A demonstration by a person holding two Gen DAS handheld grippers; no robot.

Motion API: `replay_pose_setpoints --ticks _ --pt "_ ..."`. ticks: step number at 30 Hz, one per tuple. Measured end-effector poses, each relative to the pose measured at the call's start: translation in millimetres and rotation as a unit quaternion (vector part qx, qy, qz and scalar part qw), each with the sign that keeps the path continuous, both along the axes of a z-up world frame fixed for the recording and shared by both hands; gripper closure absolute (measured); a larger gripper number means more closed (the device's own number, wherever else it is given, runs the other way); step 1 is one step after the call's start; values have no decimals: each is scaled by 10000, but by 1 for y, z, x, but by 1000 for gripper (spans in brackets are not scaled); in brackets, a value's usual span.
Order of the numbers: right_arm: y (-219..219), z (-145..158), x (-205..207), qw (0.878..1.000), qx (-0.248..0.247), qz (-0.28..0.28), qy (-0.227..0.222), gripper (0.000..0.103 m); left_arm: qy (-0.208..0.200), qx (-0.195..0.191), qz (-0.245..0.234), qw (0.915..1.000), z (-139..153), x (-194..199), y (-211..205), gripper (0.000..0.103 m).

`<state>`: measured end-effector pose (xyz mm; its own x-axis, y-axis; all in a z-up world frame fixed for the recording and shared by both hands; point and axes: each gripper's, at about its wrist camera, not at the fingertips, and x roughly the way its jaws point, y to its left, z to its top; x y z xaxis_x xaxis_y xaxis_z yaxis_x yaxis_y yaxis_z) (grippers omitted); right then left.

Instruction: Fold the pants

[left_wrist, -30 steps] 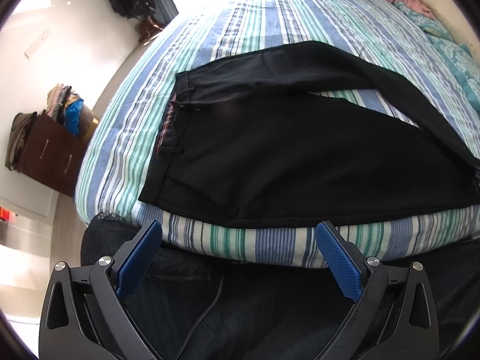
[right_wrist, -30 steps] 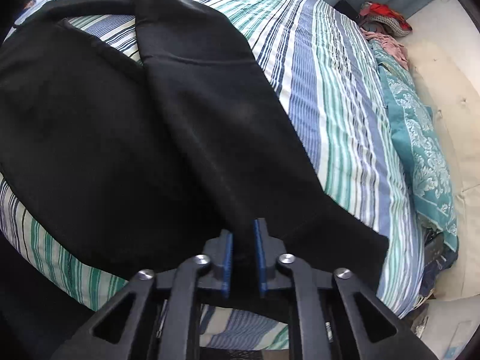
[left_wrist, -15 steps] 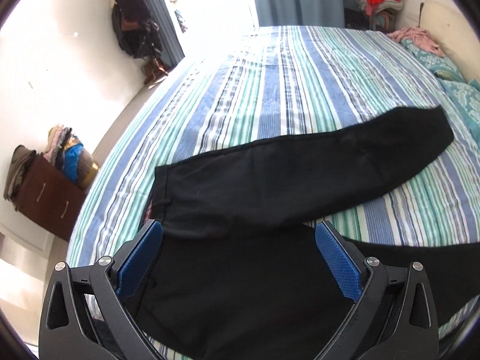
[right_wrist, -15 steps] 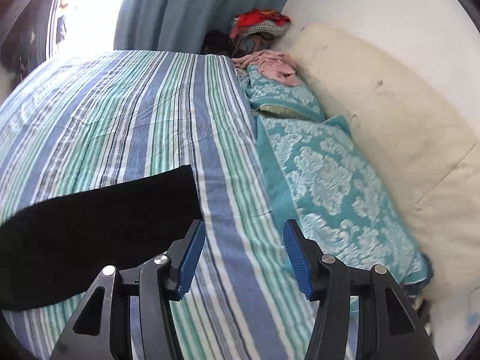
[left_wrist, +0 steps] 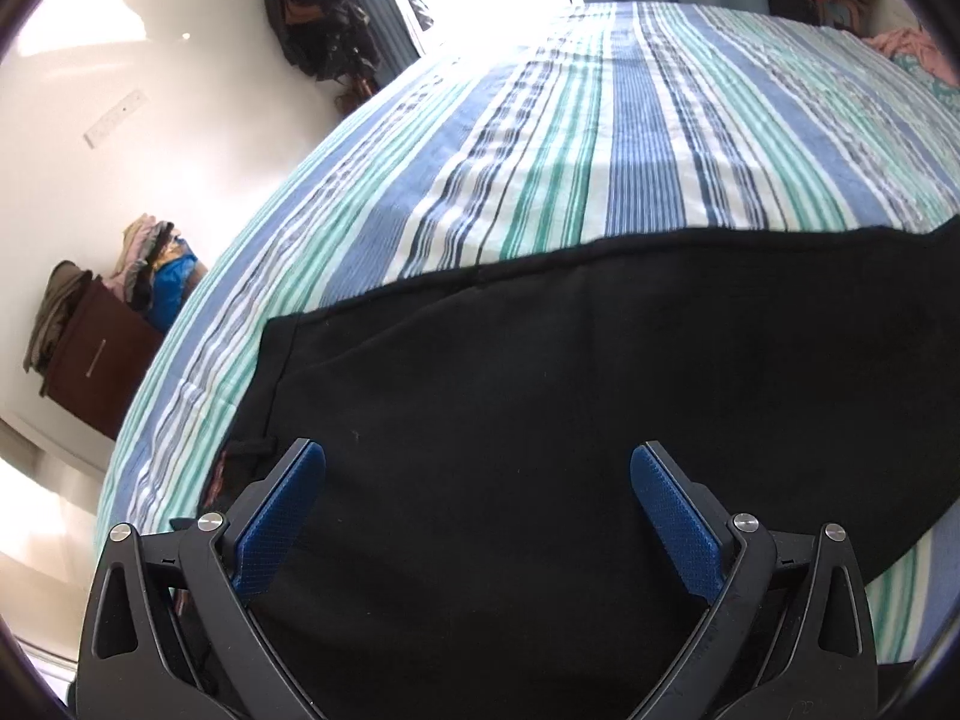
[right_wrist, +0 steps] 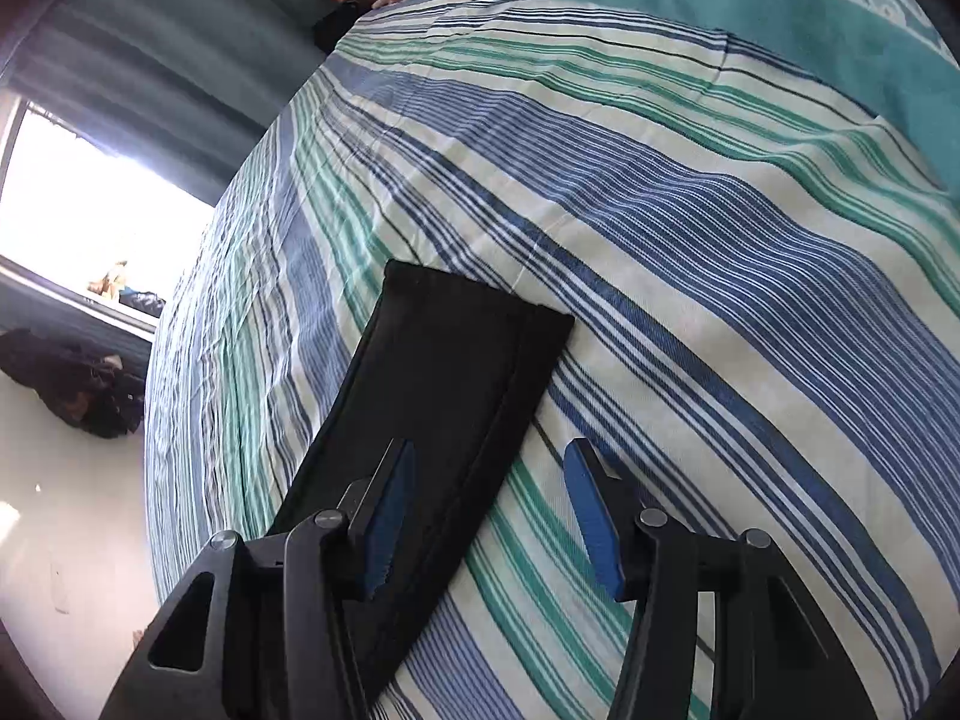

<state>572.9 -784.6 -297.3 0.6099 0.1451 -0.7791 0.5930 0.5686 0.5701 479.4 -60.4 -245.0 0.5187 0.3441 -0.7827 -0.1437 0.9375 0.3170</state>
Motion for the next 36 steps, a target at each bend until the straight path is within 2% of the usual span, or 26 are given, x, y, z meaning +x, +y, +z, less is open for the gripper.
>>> replay_pose_setpoints --ticks 1,3,4,5,6,8,10,11,13,15,16,17,18,19,21,22,24,26,27,28,30,31,32,34,36 --pt "-4 -6 6 9998 90 -118 -98 50 35 8 -39 10000 -10 -2 0 1" --pt "-12 -16 18 9993 165 -263 -207 50 -296 -126 -58 9995 -14 -14 6 1" --pt "-15 -19 23 9992 171 -286 -234 54 -353 -196 -46 9992 -14 -16 7 1" --pt "-18 -18 27 9993 122 -282 -198 78 -319 -247 -41 9992 -14 -16 8 1" --pt "-20 -14 29 9996 -99 -248 -55 86 -290 -319 -30 9991 -15 -15 9 1" --pt "-17 5 21 9965 -822 -140 -19 87 -269 -459 -13 9986 -17 -13 10 1" --pt "-10 11 7 9868 -1586 -34 327 87 -278 -498 -8 9984 -19 -12 10 1" --pt "-8 3 2 9843 -1672 72 566 86 -277 -498 -7 9984 -19 -11 10 1" --pt "-5 -4 -4 9830 -1734 248 555 86 -247 -500 3 9984 -19 -11 11 1" --pt "-6 4 -1 9810 -1781 317 701 73 3 -426 50 9991 -11 -6 10 1" --pt "-4 14 0 9755 -2000 221 889 63 87 -469 77 9988 -3 -4 10 1" --pt "3 29 -2 9676 -2357 178 892 62 -38 -641 74 9979 9 -2 9 1" --pt "18 44 2 9630 -2588 392 637 62 -258 -843 79 9961 21 -1 8 1" --pt "39 54 10 9613 -2597 854 337 62 -460 -1027 94 9936 30 3 4 1" --pt "95 54 32 9583 -2015 2026 16 62 -588 -1308 1 9897 35 20 -13 1" --pt "131 49 41 9510 -1622 2630 -101 62 -472 -1340 -121 9898 31 33 -26 1" --pt "217 38 48 9168 -1240 3781 -342 63 -72 -1117 -460 9926 10 56 -58 1" --pt "302 26 43 8740 -990 4718 -605 63 407 -466 -781 9950 -20 71 -88 0" --pt "337 22 40 8560 -932 5036 -706 62 382 -162 -901 9951 -26 71 -97 0" --pt "363 19 37 8403 -1095 5244 -832 60 146 -32 -999 9949 -23 65 -99 0" --pt "388 17 35 8153 -1836 5398 -1011 59 234 240 -1152 9928 -16 61 -94 0" --pt "385 16 39 8073 -1940 5471 -1064 60 247 412 -1199 9916 -14 59 -85 0" --pt "371 14 45 8090 -1934 5447 -1070 73 207 569 -1187 9911 -12 56 -71 0" --pt "325 11 56 8318 -2201 5028 -827 91 219 807 -998 9915 -12 51 -32 0" --pt "250 7 70 8743 -2239 4280 -472 90 270 756 -710 9942 -13 46 17 0"
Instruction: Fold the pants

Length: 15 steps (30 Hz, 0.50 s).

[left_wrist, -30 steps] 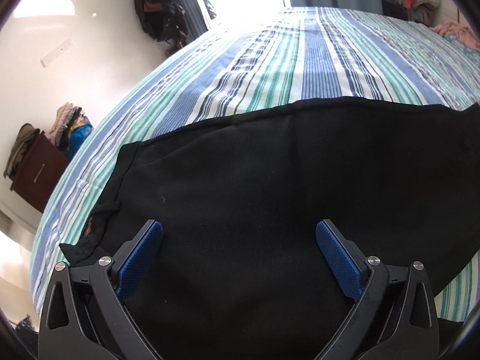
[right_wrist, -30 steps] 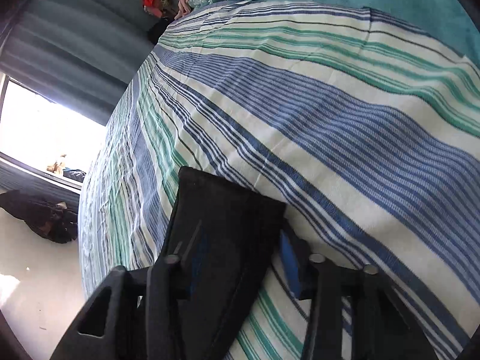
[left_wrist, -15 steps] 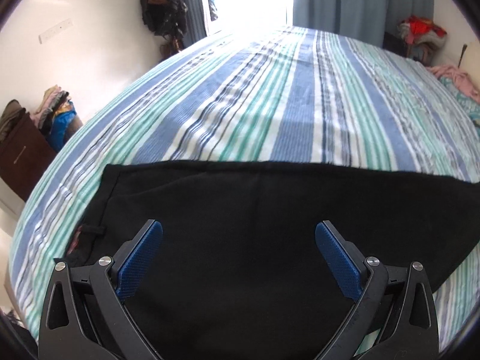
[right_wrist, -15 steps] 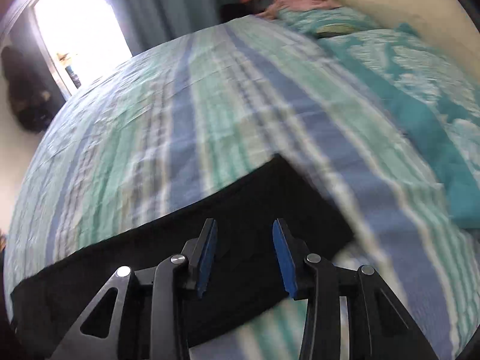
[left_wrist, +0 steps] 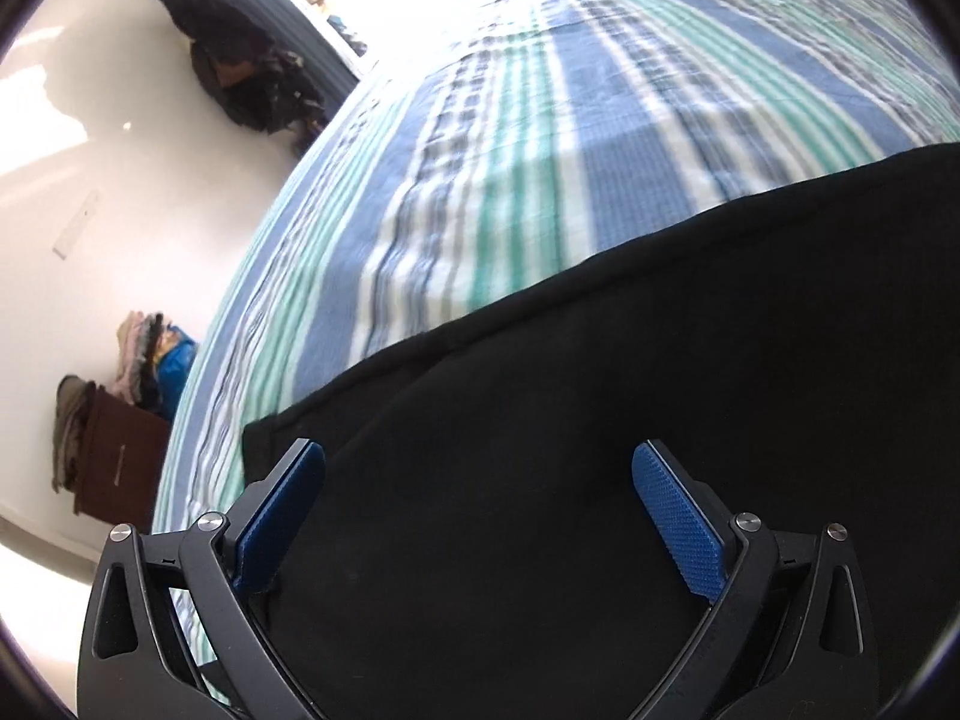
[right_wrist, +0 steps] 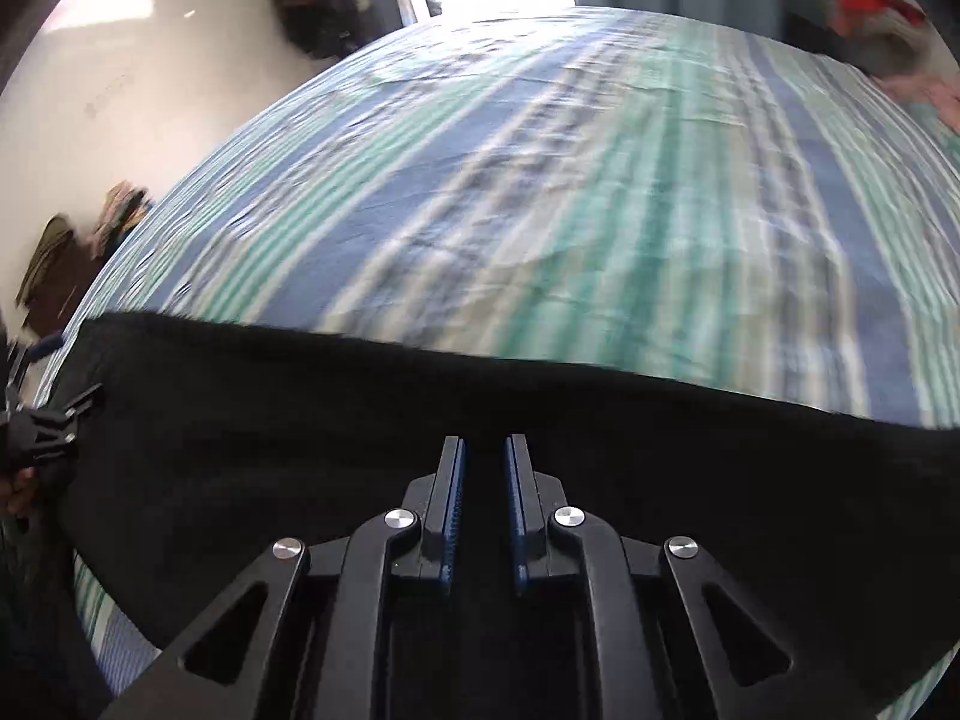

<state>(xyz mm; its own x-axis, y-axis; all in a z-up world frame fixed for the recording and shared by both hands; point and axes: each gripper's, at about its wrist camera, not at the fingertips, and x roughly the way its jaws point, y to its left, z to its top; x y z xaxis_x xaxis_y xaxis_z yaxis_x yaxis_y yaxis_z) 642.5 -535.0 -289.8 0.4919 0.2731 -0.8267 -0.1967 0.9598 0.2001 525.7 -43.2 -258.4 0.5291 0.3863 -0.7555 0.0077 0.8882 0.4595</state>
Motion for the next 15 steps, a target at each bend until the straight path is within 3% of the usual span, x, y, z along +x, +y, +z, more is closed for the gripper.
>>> replay_pose_setpoints --ticks 1,3,5,7,8,9,11,15 --pt "-43 -5 6 9982 -101 -569 146 91 11 -53 200 9998 -1 -4 25 0" --pt "-125 -9 1 9879 400 -1470 283 103 21 -153 698 9974 -3 -14 73 0" --pt "-187 -9 -21 9654 67 -2576 398 103 -6 -448 1244 9912 -2 -25 116 0" --pt "-228 -8 -49 9478 282 -3140 475 103 -7 -746 1753 9817 -1 -39 147 0" --pt "-239 -3 -63 9421 318 -3305 472 98 28 -990 1898 9768 1 -47 155 0" --pt "-239 6 -76 9401 223 -3374 442 97 45 -1174 2036 9720 4 -56 158 0" --pt "-214 28 -103 9501 95 -3101 331 81 -29 -1411 2040 9687 14 -78 145 1" --pt "-103 63 -197 9757 636 -2096 95 70 49 -2093 1011 9726 25 -134 64 1"
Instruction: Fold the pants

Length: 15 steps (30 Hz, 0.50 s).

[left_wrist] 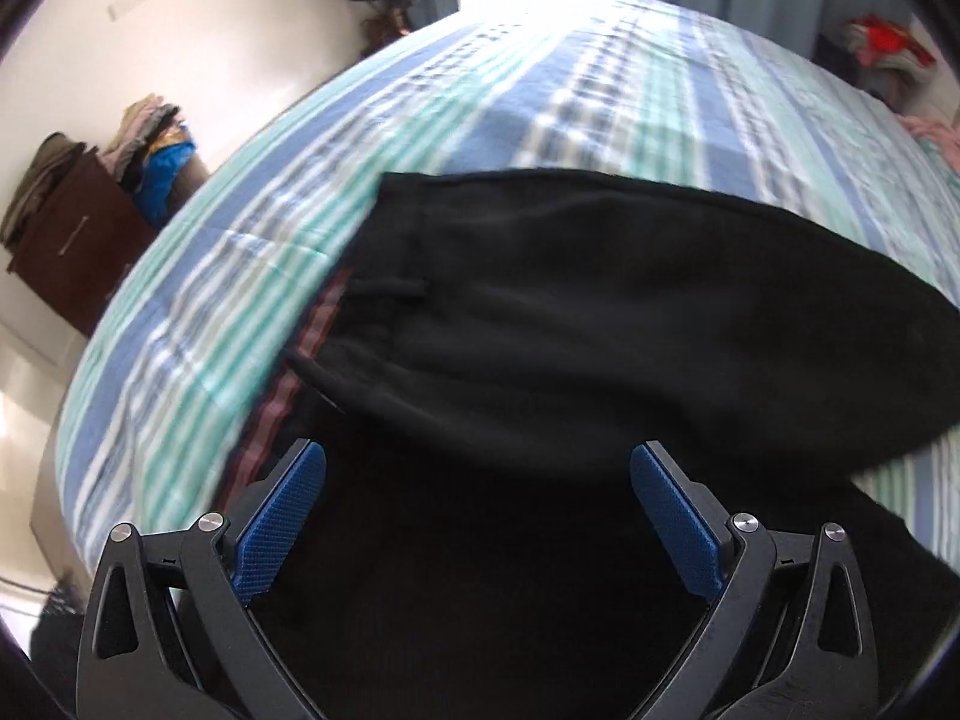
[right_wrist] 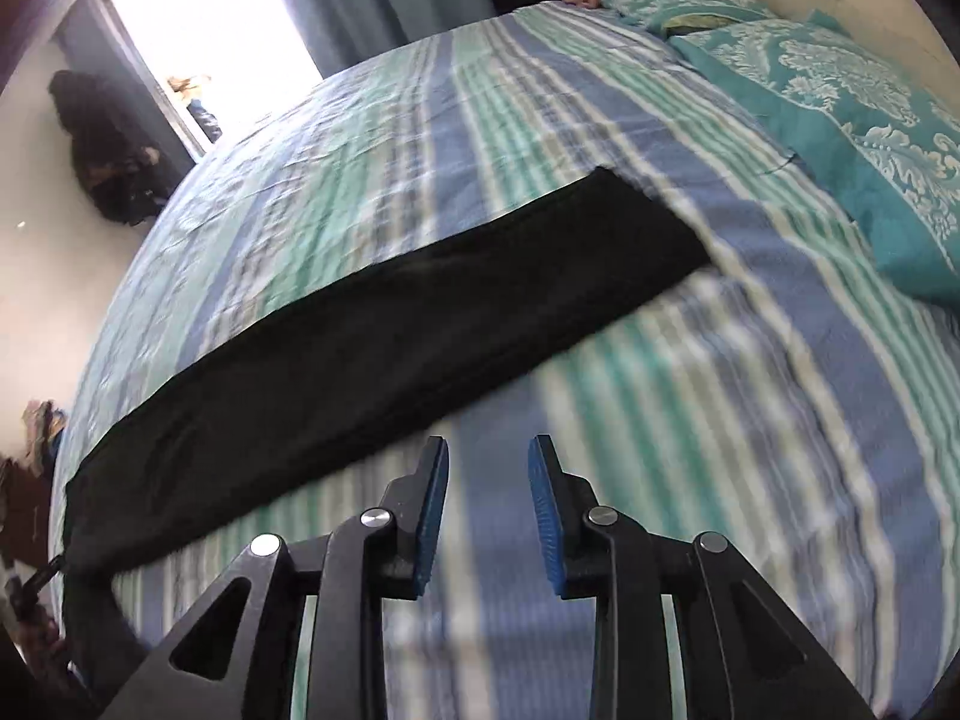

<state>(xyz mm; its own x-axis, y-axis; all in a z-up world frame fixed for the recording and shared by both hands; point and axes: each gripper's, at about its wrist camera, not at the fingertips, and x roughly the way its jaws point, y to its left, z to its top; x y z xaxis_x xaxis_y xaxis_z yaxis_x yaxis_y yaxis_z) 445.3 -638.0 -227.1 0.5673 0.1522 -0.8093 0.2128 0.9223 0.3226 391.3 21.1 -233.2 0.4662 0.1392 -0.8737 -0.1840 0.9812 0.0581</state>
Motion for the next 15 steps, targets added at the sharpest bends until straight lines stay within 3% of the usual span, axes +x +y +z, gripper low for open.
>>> replay_pose_setpoints --ticks 3,5,7,8,10,13,14,15 --pt "112 -6 -75 9935 556 988 -41 62 242 -182 -1197 9923 -15 -40 -85 1" --pt "170 -25 -119 9852 772 1518 192 62 263 305 -1838 9821 -32 -63 -131 0" --pt "197 -43 -149 9829 457 1734 426 66 -233 913 -2054 9741 -31 -81 -147 0" --pt "192 -45 -162 9842 333 1711 296 77 -258 1021 -2195 9699 -29 -84 -145 0" --pt "149 -45 -185 9915 170 1261 285 80 -171 1024 -2276 9682 -25 -86 -125 0" --pt "40 -52 -221 9984 0 48 562 90 -74 1291 -1861 9740 -23 -83 -70 0" --pt "1 -53 -234 9963 -177 -444 716 101 -24 1242 -1652 9784 -22 -81 -48 0" --pt "-37 -52 -247 9933 -182 -918 684 103 51 1299 -1330 9825 -22 -78 -26 0"
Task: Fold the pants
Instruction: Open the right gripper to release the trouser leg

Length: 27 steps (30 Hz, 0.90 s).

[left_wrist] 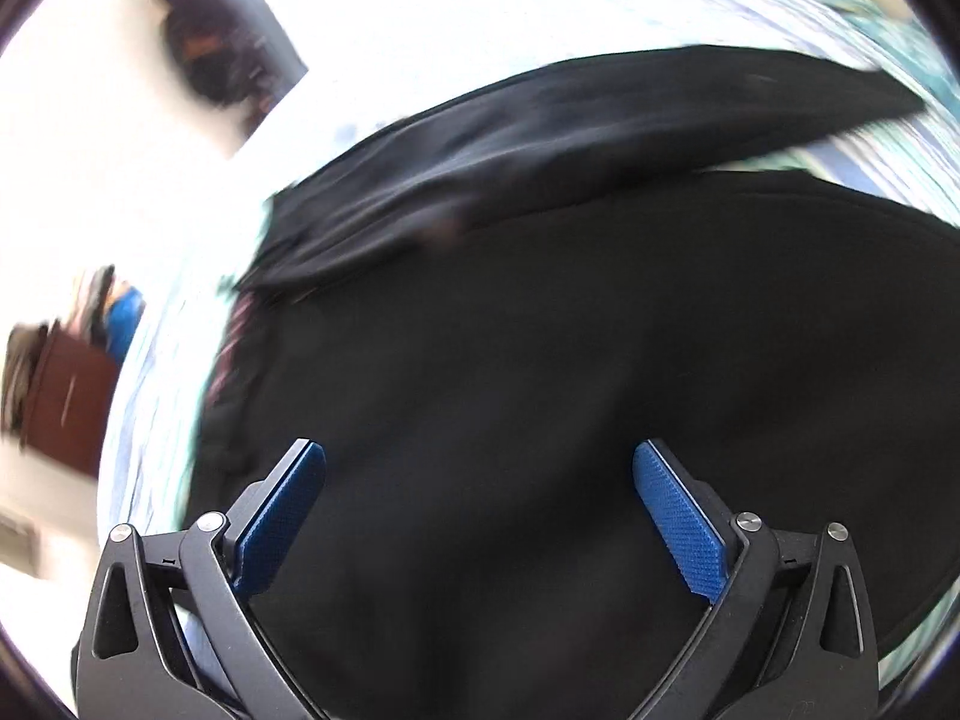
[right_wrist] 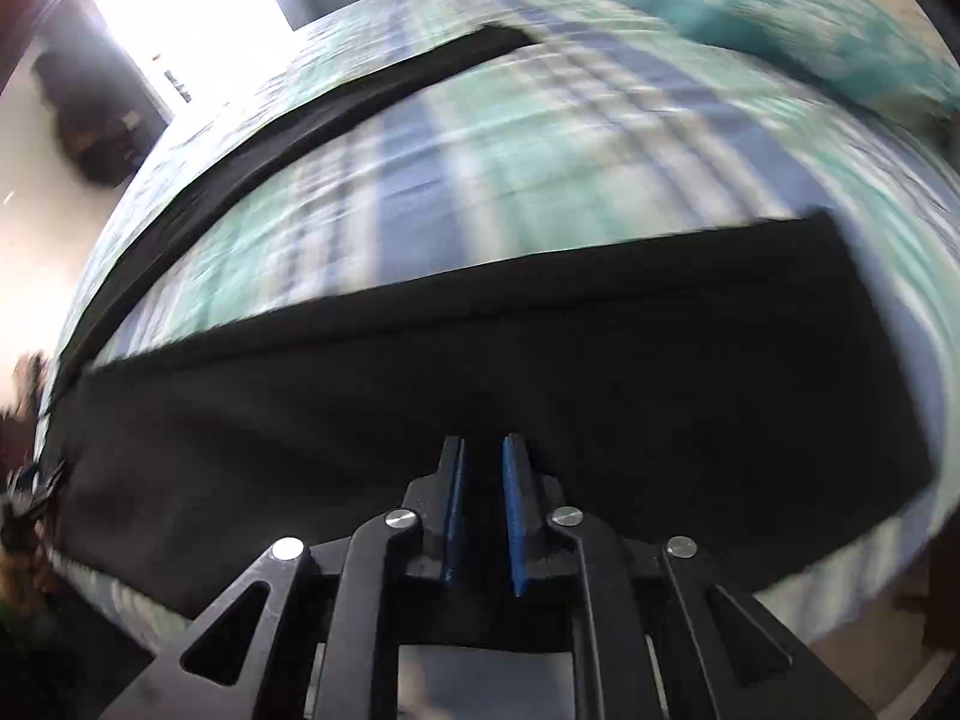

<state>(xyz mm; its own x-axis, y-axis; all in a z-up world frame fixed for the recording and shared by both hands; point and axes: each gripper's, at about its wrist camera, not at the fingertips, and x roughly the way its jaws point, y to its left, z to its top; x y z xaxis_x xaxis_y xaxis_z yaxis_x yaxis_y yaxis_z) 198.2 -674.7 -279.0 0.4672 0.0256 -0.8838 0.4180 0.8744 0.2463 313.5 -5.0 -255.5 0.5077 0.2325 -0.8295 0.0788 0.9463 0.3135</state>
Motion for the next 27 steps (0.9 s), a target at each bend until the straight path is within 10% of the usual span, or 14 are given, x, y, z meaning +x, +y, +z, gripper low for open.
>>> replay_pose_setpoints --ticks 4,6,11,15,18,22,27 --pt "-93 8 -34 9920 -264 -1203 289 102 205 -92 993 9948 3 12 61 0" --pt "-88 28 -31 9900 -519 -1277 309 85 217 -78 1210 9924 13 13 66 1" --pt "18 61 -1 9991 355 91 -212 50 129 -542 405 9976 27 -1 11 1" --pt "89 22 11 9905 960 918 364 53 322 169 -459 9983 0 -18 -41 0" --pt "47 11 -2 9944 904 246 480 80 298 220 -527 9979 12 -17 -34 0" --pt "-21 30 -2 9904 -445 -730 1082 58 -206 383 -473 9979 40 25 -27 0" --pt "-7 65 90 9965 -490 120 663 56 -605 -144 48 9981 64 127 -47 1"
